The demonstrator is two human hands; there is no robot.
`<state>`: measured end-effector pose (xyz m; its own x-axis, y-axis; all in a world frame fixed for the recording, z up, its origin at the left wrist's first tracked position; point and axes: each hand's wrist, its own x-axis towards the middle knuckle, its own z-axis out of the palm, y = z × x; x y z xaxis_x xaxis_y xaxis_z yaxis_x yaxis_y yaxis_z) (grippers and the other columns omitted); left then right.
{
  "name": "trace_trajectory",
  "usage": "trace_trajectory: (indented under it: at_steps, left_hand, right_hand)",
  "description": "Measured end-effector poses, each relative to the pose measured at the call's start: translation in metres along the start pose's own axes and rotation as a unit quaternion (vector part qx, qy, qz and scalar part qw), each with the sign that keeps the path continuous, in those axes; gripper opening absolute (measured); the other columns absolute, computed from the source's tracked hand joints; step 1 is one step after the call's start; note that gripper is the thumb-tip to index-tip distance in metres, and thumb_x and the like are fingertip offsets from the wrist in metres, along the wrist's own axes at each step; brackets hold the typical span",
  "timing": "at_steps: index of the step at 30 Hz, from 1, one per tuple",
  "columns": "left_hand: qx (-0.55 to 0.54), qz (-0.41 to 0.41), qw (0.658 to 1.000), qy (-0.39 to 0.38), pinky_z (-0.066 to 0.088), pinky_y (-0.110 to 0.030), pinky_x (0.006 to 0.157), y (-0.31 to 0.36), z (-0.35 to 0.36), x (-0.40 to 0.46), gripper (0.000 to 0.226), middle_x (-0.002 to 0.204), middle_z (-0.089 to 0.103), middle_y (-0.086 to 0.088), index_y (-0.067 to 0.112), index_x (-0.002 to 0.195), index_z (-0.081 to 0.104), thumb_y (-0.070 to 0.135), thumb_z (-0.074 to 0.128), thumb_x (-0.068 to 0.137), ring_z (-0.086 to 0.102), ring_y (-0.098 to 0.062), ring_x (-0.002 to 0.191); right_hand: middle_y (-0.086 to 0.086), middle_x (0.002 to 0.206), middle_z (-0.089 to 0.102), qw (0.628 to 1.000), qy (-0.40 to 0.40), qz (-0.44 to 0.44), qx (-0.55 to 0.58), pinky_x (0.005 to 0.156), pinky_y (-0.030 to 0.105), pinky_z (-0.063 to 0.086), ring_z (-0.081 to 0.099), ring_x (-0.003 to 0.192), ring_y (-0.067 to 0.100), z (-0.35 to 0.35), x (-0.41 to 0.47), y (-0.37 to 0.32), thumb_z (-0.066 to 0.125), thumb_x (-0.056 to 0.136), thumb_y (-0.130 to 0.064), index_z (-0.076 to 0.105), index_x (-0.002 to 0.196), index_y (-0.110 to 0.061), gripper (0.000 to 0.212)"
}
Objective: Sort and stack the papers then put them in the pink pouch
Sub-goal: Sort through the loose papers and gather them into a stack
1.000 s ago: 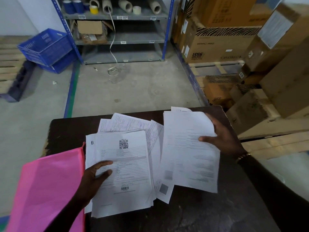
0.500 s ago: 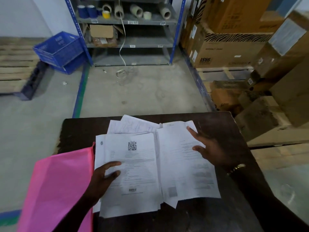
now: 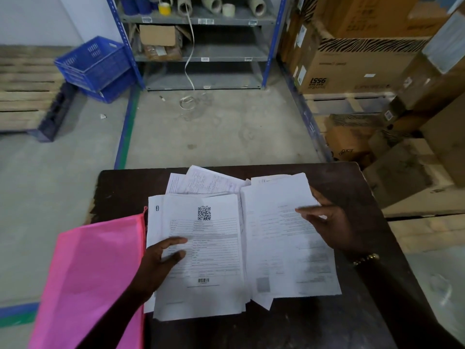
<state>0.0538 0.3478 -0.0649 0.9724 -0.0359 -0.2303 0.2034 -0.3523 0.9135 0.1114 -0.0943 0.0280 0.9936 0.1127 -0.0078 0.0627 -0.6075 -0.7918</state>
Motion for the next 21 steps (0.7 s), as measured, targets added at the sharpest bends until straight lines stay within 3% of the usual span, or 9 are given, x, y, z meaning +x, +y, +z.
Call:
trace_trajectory:
  at_steps: [2, 4, 6, 8, 11, 14, 18, 21]
  left_hand:
    - [-0.001, 0.000, 1.000, 0.000, 0.045, -0.002, 0.091, 0.002, 0.000, 0.000, 0.028, 0.118, 0.069, 0.032, 0.024, 0.112, 0.075, 0.008, 0.076, 0.089, 0.061, 0.011, 0.116]
    - [0.000, 0.002, 1.000, 0.000, 0.047, -0.005, 0.093, 0.003, -0.002, -0.001, 0.028, 0.120, 0.069, 0.030, 0.026, 0.113, 0.075, 0.011, 0.076, 0.089, 0.061, 0.009, 0.117]
    - [0.002, 0.004, 1.000, -0.003, 0.048, -0.008, 0.095, 0.002, -0.003, -0.001, 0.028, 0.122, 0.069, 0.026, 0.028, 0.115, 0.074, 0.015, 0.075, 0.090, 0.061, 0.006, 0.119]
    - [0.002, 0.003, 1.000, -0.005, 0.048, -0.009, 0.097, 0.004, -0.003, -0.001, 0.028, 0.123, 0.069, 0.027, 0.029, 0.116, 0.074, 0.018, 0.075, 0.090, 0.061, 0.005, 0.120]
    - [0.002, 0.008, 1.000, -0.016, 0.045, -0.016, 0.101, 0.013, -0.001, -0.002, 0.034, 0.126, 0.066, 0.031, 0.031, 0.122, 0.070, 0.019, 0.074, 0.091, 0.057, 0.009, 0.123]
    - [0.004, 0.015, 1.000, -0.007, 0.045, -0.009, 0.100, 0.015, 0.001, -0.003, 0.039, 0.129, 0.058, 0.040, 0.031, 0.129, 0.062, 0.022, 0.071, 0.092, 0.051, 0.016, 0.125]
    - [-0.031, -0.011, 0.999, -0.005, 0.035, -0.029, 0.117, 0.011, 0.000, -0.004, 0.052, 0.146, 0.045, 0.036, 0.033, 0.148, 0.044, 0.029, 0.063, 0.099, 0.039, 0.007, 0.140]
    - [-0.069, -0.025, 0.997, -0.005, 0.019, -0.030, 0.121, 0.017, 0.002, -0.007, 0.061, 0.150, 0.027, 0.049, 0.036, 0.159, 0.024, 0.039, 0.050, 0.104, 0.022, 0.022, 0.142]
  right_hand:
    - [0.007, 0.144, 0.064, 0.998, 0.014, 0.015, 0.054, 0.104, 0.018, 0.053, 0.065, 0.123, -0.005, -0.009, -0.007, -0.024, 0.071, 0.094, -0.013, 0.079, 0.114, -0.029, 0.027]
    - [0.001, 0.131, 0.074, 0.994, 0.037, 0.015, 0.099, 0.091, 0.011, 0.056, 0.071, 0.108, -0.006, -0.020, -0.014, -0.043, 0.069, 0.094, 0.003, 0.078, 0.111, -0.005, 0.022]
    - [-0.005, 0.123, 0.078, 0.985, 0.070, 0.003, 0.157, 0.090, 0.020, 0.061, 0.075, 0.106, 0.005, -0.030, -0.019, -0.055, 0.069, 0.091, 0.007, 0.077, 0.111, 0.000, 0.023]
    - [0.004, 0.121, 0.078, 0.972, 0.090, -0.007, 0.216, 0.094, 0.033, 0.062, 0.076, 0.109, 0.020, -0.036, -0.018, -0.064, 0.072, 0.087, -0.001, 0.077, 0.109, 0.002, 0.023]
    - [0.006, 0.117, 0.079, 0.972, 0.062, -0.004, 0.228, 0.094, 0.030, 0.061, 0.077, 0.107, 0.021, -0.025, -0.012, -0.068, 0.071, 0.087, 0.009, 0.078, 0.106, 0.005, 0.020]
    - [0.014, 0.129, 0.074, 0.972, 0.001, -0.021, 0.235, 0.099, 0.034, 0.060, 0.074, 0.116, 0.028, 0.024, -0.007, -0.061, 0.072, 0.089, 0.004, 0.080, 0.106, 0.003, 0.019]
    - [0.008, 0.144, 0.065, 0.973, -0.019, -0.050, 0.223, 0.107, 0.033, 0.052, 0.060, 0.136, 0.022, 0.110, 0.001, -0.027, 0.073, 0.090, 0.008, 0.082, 0.103, 0.001, 0.017]
    - [0.000, 0.160, 0.050, 0.988, -0.032, -0.056, 0.137, 0.124, 0.040, 0.037, 0.042, 0.151, 0.011, 0.155, 0.003, -0.010, 0.079, 0.092, -0.003, 0.084, 0.109, -0.012, 0.020]
